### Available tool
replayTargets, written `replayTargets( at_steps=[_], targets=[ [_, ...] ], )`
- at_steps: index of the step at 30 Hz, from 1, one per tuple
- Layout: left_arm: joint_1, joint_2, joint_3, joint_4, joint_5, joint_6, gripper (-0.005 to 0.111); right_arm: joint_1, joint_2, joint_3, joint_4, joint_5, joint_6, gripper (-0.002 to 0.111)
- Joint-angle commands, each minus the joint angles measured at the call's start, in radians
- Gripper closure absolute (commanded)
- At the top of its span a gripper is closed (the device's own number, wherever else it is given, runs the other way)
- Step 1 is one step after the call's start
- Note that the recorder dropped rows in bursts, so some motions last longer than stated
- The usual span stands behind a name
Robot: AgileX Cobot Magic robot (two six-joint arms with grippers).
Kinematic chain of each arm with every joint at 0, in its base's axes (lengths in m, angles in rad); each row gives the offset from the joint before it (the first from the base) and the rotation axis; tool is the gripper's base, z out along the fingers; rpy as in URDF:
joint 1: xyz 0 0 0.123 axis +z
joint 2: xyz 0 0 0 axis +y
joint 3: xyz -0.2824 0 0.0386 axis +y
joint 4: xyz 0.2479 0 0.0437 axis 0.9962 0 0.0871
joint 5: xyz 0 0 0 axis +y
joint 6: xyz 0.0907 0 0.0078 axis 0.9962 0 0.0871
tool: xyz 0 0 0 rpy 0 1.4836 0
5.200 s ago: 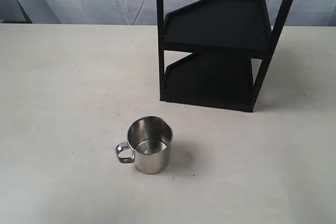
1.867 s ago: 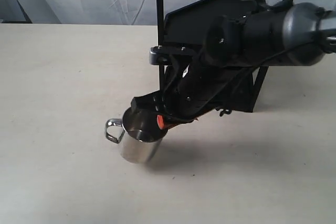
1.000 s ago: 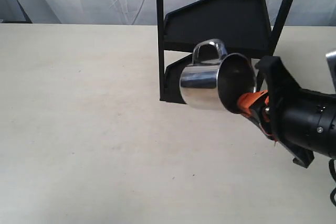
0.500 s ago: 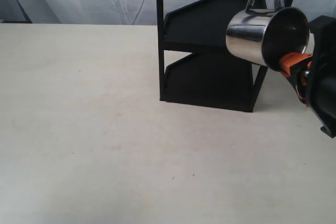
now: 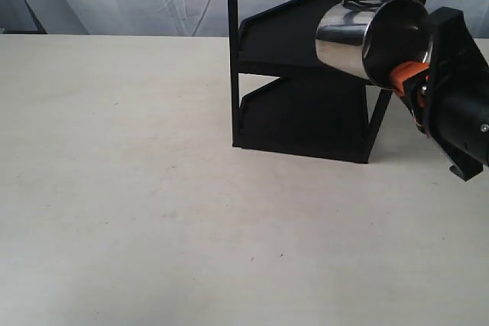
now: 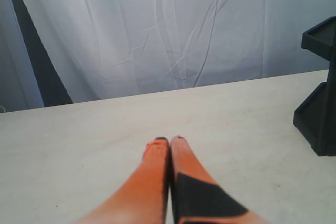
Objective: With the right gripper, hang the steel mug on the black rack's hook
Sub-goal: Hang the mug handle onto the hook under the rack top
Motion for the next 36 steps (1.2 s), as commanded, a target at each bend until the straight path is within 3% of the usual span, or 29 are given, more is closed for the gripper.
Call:
replayTargets(
  at_steps=[1, 4, 10, 15, 36],
  targets=[
    [-0.005, -0.005, 0.0, 0.001, -0.005, -0.002, 0.105, -0.004, 0.057, -0.039, -0.05, 0.033, 0.0, 0.109],
    [-0.005, -0.005, 0.0, 0.001, -0.005, -0.002, 0.105, -0.041, 0.091, -0.049, -0.05, 0.073, 0.012, 0.109],
    [-0.005, -0.005, 0.0, 0.001, -0.005, -0.002, 0.105, -0.314, 0.09, -0.118, -0.218, 0.428, 0.01, 0.109],
    [-0.005, -0.005, 0.0, 0.001, -0.005, -0.002, 0.105, -0.417, 0.112, -0.171, -0.256, 0.518, -0.02, 0.109],
    [-0.005, -0.005, 0.0, 0.001, -0.005, -0.002, 0.105, -0.44, 0.259, -0.188, -0.321, 0.465, -0.063, 0.109]
  ],
)
